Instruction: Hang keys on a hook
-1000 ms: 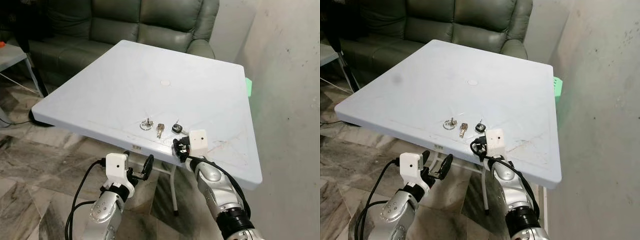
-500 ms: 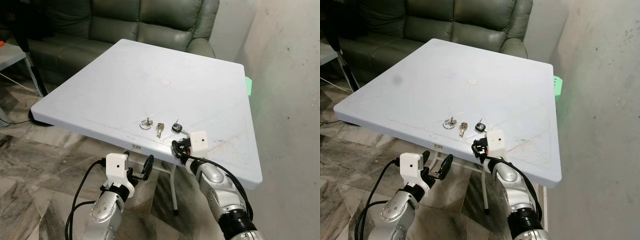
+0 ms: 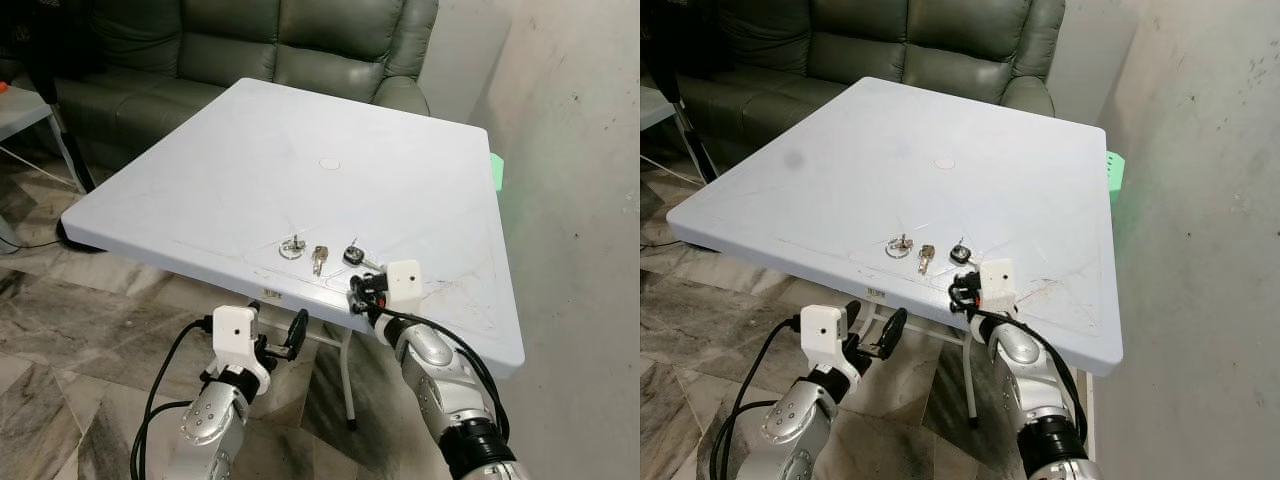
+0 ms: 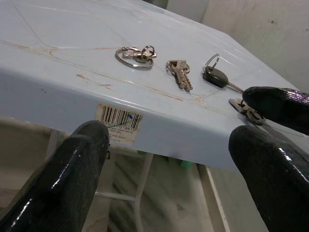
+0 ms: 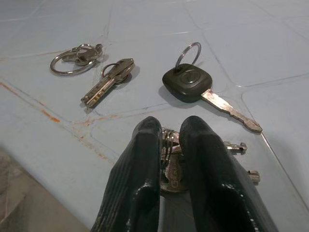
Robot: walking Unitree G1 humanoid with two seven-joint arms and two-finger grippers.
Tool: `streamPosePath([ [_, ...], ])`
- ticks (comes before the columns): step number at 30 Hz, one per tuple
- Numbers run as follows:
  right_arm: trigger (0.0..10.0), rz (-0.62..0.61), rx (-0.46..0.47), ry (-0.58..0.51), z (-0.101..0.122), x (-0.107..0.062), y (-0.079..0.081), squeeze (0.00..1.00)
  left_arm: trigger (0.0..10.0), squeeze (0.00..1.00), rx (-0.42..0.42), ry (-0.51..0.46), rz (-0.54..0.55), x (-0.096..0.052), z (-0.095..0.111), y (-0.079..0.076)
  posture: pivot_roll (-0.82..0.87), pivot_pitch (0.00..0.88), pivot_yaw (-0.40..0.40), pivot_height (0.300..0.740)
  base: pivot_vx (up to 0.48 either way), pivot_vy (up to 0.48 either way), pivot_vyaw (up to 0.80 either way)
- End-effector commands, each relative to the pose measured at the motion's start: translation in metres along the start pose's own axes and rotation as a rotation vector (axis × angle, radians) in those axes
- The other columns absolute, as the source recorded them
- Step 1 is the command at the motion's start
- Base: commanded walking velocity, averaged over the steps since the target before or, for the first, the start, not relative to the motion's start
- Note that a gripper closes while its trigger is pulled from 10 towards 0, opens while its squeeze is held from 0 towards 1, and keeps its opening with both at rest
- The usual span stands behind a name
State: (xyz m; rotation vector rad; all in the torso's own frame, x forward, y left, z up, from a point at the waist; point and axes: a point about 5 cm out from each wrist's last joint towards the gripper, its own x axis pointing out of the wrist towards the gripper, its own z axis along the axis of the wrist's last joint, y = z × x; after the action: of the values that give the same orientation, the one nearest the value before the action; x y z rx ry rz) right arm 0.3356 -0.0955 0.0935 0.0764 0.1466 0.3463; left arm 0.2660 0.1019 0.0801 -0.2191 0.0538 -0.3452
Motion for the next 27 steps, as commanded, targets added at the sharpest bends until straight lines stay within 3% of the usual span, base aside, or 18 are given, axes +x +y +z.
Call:
streamPosePath([
  [1, 10.0, -0.002, -0.011, 0.007, -0.0001, -0.001, -0.0037, 0.0, 10.0, 0.0, -0.015, -0.007, -0.025, 0.0042, 0.0008, -0.0106, 0.04, 0.094, -0.116, 0.74, 0.0, 0.0, 0.0],
  [22, 9.8, 0.008, -0.037, 0.023, -0.0033, -0.0017, -0.0027, 0.0, 10.0, 0.0, -0.021, -0.012, -0.023, 0.0041, 0.0014, -0.0111, 0.04, 0.097, -0.119, 0.74, 0.0, 0.0, 0.0],
  [23, 7.6, -0.006, -0.043, 0.018, -0.0031, -0.002, -0.0035, 0.0, 10.0, 0.0, -0.021, -0.012, -0.023, 0.0041, 0.0014, -0.0112, 0.04, 0.097, -0.119, 0.74, 0.0, 0.0, 0.0],
  [24, 3.4, -0.021, -0.048, 0.015, -0.0033, -0.0021, -0.0043, 0.0, 10.0, 0.0, -0.021, -0.012, -0.023, 0.0042, 0.0013, -0.0112, 0.04, 0.097, -0.119, 0.74, 0.0, 0.0, 0.0],
  [25, 3.1, -0.021, -0.046, 0.015, -0.0034, -0.0022, -0.0043, 0.0, 10.0, 0.0, -0.021, -0.012, -0.023, 0.0041, 0.0012, -0.0113, 0.04, 0.096, -0.118, 0.74, 0.0, 0.0, 0.0],
  [27, 3.6, -0.019, -0.044, 0.015, -0.0035, -0.0022, -0.0042, 0.0, 10.0, 0.0, -0.022, -0.011, -0.023, 0.0039, 0.0012, -0.0114, 0.04, 0.096, -0.118, 0.74, 0.0, 0.0, 0.0],
])
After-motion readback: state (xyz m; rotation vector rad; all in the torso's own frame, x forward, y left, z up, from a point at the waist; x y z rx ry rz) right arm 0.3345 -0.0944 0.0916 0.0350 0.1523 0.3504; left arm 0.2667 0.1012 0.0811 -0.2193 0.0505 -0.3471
